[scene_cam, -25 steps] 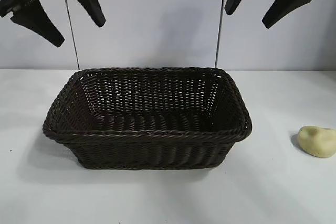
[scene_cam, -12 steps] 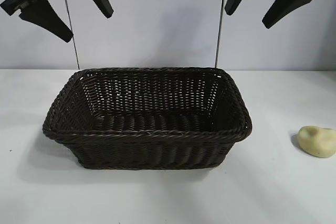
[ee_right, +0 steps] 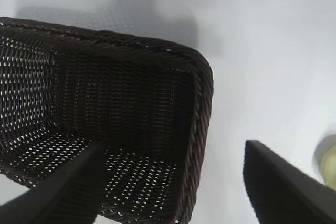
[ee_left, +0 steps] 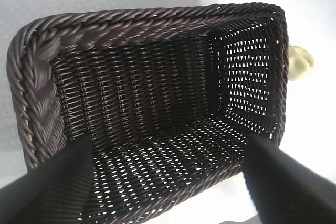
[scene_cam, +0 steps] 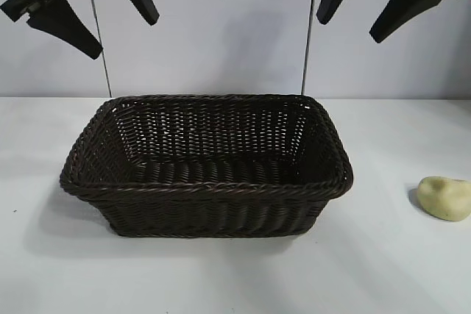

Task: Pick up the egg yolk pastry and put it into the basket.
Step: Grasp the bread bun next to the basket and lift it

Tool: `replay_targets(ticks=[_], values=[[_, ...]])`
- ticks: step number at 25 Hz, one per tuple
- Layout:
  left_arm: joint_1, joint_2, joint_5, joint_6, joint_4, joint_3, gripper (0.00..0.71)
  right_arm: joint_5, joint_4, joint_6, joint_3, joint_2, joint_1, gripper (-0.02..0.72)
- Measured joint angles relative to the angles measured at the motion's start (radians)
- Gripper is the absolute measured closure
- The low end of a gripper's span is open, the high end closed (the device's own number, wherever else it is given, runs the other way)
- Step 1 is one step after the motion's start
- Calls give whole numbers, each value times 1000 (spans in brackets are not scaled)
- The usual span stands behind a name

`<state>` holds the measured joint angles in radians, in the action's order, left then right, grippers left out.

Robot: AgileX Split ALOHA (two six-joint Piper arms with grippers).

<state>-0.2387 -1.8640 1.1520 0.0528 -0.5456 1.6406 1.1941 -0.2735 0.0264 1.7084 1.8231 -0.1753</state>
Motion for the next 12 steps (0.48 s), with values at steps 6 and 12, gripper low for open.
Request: replay_targets(ticks=[6,12], values=[[0,0,0,0,0,0,139,34,130,0,0,0,3,175],[0,0,-1,0,0,0,139,40,153,3,-1,0,82,175]])
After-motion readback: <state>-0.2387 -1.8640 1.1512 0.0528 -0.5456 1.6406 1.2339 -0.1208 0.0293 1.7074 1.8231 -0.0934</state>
